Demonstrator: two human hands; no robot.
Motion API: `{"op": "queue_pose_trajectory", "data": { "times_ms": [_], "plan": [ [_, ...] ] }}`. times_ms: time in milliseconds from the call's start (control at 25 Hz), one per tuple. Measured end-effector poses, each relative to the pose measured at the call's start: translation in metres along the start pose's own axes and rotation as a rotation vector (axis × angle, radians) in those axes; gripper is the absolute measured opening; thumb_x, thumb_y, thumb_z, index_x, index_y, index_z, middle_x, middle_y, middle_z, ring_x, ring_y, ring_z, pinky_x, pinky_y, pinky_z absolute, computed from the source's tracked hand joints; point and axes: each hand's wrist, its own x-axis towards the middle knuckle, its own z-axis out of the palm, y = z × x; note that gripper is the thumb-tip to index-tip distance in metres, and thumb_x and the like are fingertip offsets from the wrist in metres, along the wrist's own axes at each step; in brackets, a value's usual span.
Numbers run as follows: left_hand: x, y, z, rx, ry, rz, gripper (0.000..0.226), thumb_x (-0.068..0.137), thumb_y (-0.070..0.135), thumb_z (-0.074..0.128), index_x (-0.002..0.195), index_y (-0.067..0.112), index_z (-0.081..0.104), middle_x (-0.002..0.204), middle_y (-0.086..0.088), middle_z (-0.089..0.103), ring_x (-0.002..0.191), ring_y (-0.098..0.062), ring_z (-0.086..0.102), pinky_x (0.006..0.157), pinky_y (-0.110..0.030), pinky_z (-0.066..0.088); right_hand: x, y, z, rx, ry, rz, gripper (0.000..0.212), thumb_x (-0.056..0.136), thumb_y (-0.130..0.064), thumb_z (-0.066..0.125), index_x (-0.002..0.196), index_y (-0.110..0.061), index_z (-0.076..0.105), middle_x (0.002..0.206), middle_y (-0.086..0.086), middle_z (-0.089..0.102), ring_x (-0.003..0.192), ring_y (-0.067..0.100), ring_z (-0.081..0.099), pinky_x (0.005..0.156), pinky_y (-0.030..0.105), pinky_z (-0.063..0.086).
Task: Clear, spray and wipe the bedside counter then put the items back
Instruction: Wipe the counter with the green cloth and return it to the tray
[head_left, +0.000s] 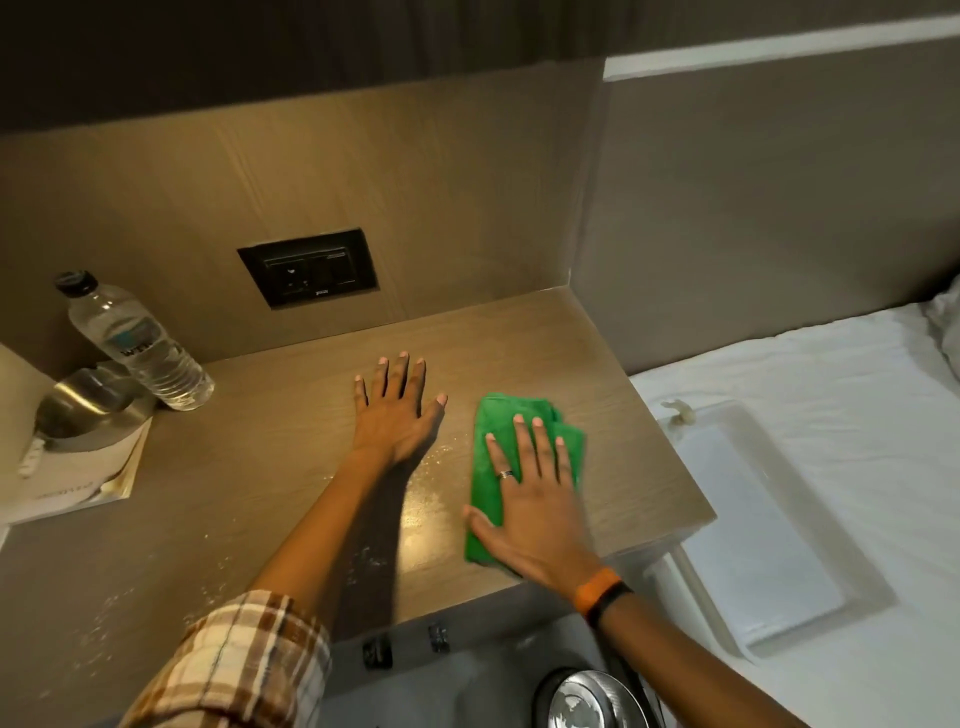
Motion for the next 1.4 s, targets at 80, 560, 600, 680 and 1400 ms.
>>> {"op": "queue_pose_trajectory", "data": {
  "times_ms": [80,560,600,680,1400],
  "plan": [
    [0.002,-0.002,-0.01,-0.069,-0.05,-0.023,0.064,0.104,0.053,0.02,0.16,0.025,0.009,0.169,-0.001,0.001,0.156,-0.023,-0.004,0.124,-0.052,-0.008,0.029,-0.038,-0.001,0.015,-0.062,-0.077,0.095,0.087,-0.081,0.018,0.16,-0.02,0.012,0.168,0.015,-0.004,0.156,0.03,-0.01,0.125,0.057,0.001],
    [-0.039,0.052,0.002,-0.007,0.056,0.221,0.065,0.103,0.048,0.023,0.159,0.015,0.014,0.168,-0.002,0.015,0.156,-0.017,0.005,0.127,-0.045,0.002,0.043,0.035,-0.009,-0.069,0.001,0.072,0.069,0.102,-0.053,0.011,0.16,-0.015,0.013,0.169,0.006,0.008,0.157,0.02,0.003,0.127,0.05,0.008],
    [-0.026,0.041,-0.003,-0.003,0.062,0.17,0.065,0.104,0.047,0.024,0.159,0.015,0.013,0.168,-0.002,0.013,0.156,-0.017,0.004,0.127,-0.045,0.001,0.042,0.036,-0.009,-0.063,0.001,0.072,0.071,0.101,-0.056,0.012,0.16,-0.015,0.012,0.169,0.006,0.007,0.157,0.02,0.002,0.127,0.05,0.007],
    [-0.006,0.012,-0.013,0.012,0.076,-0.016,0.065,0.104,0.046,0.022,0.159,0.013,0.01,0.169,-0.004,0.008,0.156,-0.019,0.001,0.127,-0.047,0.001,0.041,0.038,-0.008,-0.068,0.005,0.073,0.077,0.099,-0.062,0.012,0.16,-0.015,0.01,0.169,0.006,0.005,0.157,0.02,0.0,0.127,0.05,0.006],
    [-0.16,-0.04,-0.011,0.037,0.08,-0.146,0.07,0.102,0.05,0.021,0.159,0.012,0.007,0.169,-0.006,0.008,0.156,-0.02,-0.001,0.127,-0.047,0.005,0.04,0.038,-0.01,-0.072,0.008,0.06,0.098,0.089,-0.082,0.011,0.158,-0.013,0.02,0.168,0.01,0.013,0.157,0.025,0.004,0.126,0.054,0.007]
  ]
}}
